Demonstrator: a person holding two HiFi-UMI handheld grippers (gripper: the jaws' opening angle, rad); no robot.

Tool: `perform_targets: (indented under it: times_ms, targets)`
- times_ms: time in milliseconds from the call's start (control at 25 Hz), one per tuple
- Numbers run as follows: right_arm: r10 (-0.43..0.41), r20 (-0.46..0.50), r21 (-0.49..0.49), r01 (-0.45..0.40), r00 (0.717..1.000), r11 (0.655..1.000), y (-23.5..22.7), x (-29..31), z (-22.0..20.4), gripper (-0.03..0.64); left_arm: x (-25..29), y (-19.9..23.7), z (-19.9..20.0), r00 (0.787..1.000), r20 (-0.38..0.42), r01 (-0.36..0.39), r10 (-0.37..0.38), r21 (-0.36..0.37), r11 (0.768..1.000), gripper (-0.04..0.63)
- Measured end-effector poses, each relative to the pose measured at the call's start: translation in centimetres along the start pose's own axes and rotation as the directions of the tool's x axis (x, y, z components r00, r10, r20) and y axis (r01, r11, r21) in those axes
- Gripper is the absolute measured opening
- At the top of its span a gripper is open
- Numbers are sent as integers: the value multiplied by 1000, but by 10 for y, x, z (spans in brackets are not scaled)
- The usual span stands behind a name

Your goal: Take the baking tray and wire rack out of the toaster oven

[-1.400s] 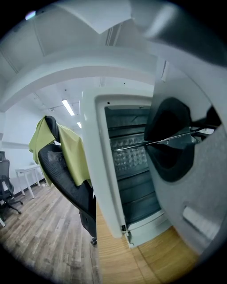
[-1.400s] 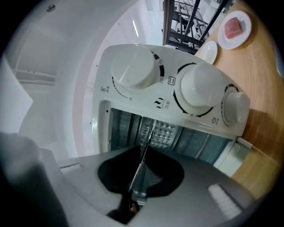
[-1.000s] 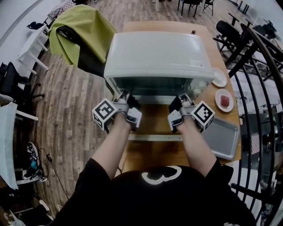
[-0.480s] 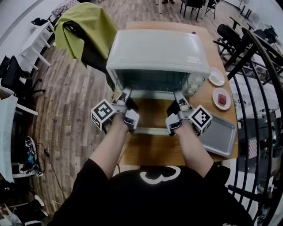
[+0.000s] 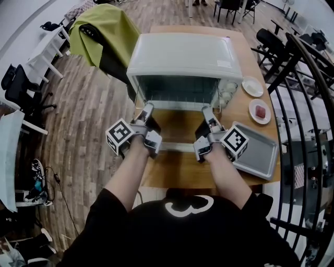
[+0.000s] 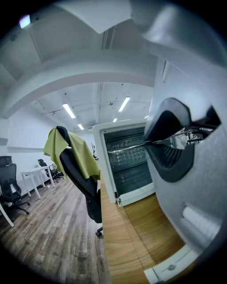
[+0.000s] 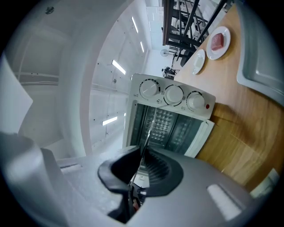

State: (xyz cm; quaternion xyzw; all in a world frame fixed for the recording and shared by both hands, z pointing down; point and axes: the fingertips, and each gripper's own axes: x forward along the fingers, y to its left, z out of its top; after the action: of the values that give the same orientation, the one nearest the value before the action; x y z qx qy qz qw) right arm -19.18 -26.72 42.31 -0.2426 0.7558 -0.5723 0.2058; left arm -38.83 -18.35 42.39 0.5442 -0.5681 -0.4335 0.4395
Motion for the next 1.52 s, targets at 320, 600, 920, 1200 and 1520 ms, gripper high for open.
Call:
perform_targets:
  times_ms: [320, 600, 920, 1200, 1520]
  targets:
    - [3, -21, -11, -3, 1000, 1000, 10, -31, -11, 29, -30, -11, -14, 1000, 13, -4, 4, 23, 1000, 32]
    - [14, -56, -44, -16, 998, 999, 22, -63, -27, 29, -69, -18, -29, 999, 32, -11, 10, 39, 999, 35]
    - [14, -105, -65, -21, 994, 998, 25, -112, -43, 34, -119, -20, -60, 998, 59, -24, 21, 58, 998, 38]
    - [21, -103, -74, -28, 994, 997, 22, -162, -41, 34, -150, -25, -103, 999, 50, -21, 18, 65, 998, 40]
    - [19, -25, -64, -20, 1000, 998, 5, -228, 3, 34, -143, -38, -177, 1000, -29, -8, 10, 80, 997, 40]
